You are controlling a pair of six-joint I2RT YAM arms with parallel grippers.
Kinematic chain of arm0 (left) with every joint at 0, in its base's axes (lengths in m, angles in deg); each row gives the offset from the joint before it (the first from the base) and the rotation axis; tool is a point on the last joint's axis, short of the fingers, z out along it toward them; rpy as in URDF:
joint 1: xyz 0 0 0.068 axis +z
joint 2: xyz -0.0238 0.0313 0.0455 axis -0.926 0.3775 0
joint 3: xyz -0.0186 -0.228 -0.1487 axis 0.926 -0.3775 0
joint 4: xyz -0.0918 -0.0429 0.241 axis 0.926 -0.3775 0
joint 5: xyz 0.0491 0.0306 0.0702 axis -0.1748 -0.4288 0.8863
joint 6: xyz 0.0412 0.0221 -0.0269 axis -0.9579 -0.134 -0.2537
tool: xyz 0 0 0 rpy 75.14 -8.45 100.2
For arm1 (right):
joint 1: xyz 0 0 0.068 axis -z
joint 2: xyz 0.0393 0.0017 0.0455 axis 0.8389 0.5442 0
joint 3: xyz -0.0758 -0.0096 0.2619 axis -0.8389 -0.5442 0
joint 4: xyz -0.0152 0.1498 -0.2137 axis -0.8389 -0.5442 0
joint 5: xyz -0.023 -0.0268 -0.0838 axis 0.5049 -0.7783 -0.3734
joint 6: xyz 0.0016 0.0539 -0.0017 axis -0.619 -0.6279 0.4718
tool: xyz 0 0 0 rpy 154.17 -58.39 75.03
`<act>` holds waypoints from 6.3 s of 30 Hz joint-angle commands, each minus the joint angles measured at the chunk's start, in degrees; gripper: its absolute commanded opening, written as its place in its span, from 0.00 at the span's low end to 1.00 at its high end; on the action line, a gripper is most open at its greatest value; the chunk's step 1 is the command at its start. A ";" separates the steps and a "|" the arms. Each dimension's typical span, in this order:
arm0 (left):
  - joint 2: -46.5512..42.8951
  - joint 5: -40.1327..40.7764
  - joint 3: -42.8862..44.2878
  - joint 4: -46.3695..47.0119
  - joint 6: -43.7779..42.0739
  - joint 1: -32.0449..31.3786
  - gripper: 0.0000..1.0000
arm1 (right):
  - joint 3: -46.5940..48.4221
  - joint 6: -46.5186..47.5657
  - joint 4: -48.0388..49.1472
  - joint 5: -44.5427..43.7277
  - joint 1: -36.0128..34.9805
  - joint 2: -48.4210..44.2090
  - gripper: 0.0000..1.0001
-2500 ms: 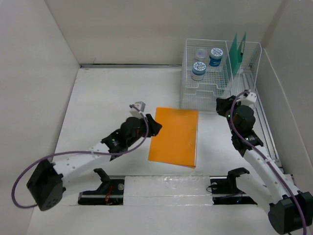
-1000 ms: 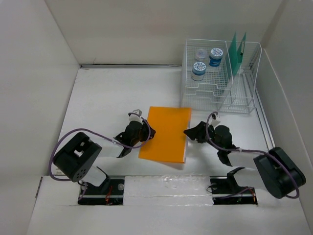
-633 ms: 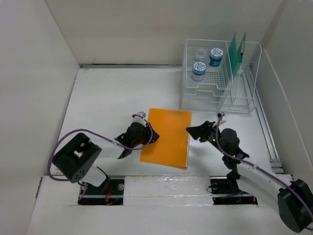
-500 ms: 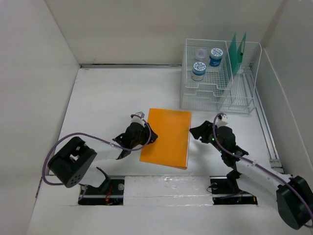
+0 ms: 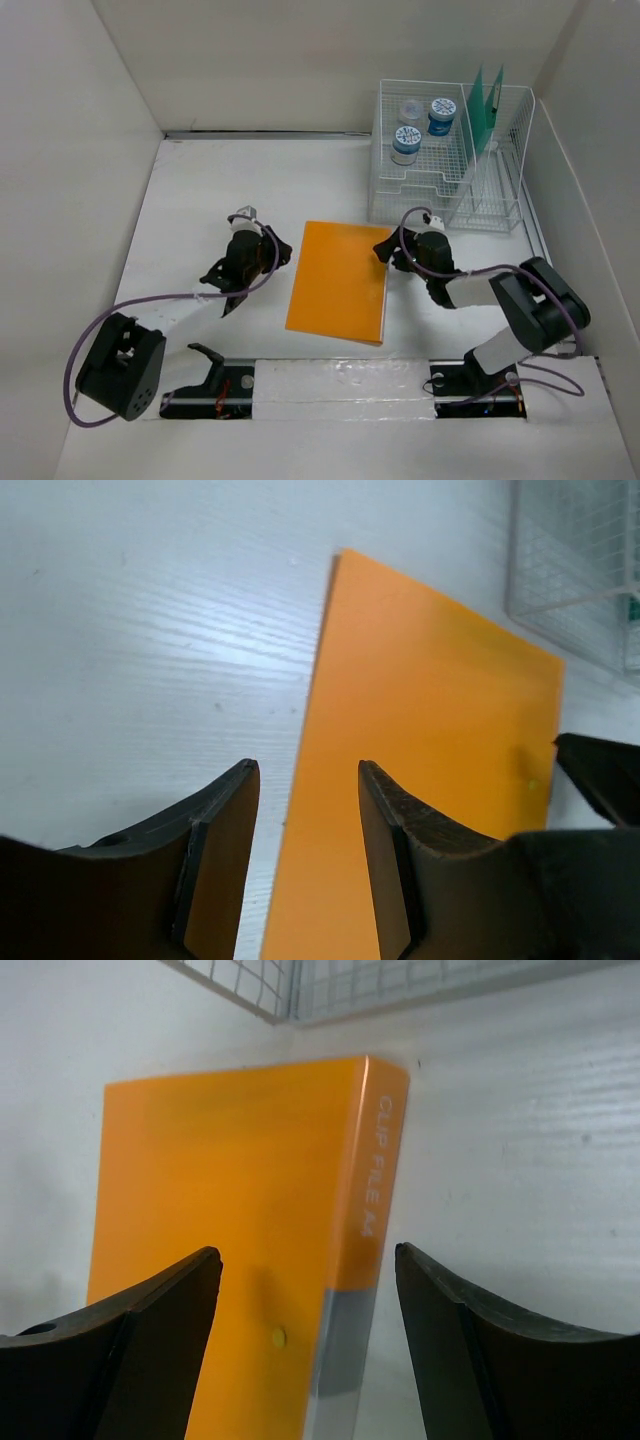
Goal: Organize the desk
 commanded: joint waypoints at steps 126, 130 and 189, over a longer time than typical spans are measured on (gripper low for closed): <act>29.31 37.45 28.31 -26.84 0.78 -45.75 0.31 | 22.32 2.50 -27.92 5.91 -10.32 -7.64 0.00; 30.29 37.55 27.53 -24.48 1.40 -46.29 0.21 | 21.53 2.06 -27.57 9.34 -9.00 -9.22 0.00; -12.08 -23.97 -8.59 8.47 0.61 0.64 0.88 | 19.16 10.85 -33.46 0.11 -6.54 -26.53 0.00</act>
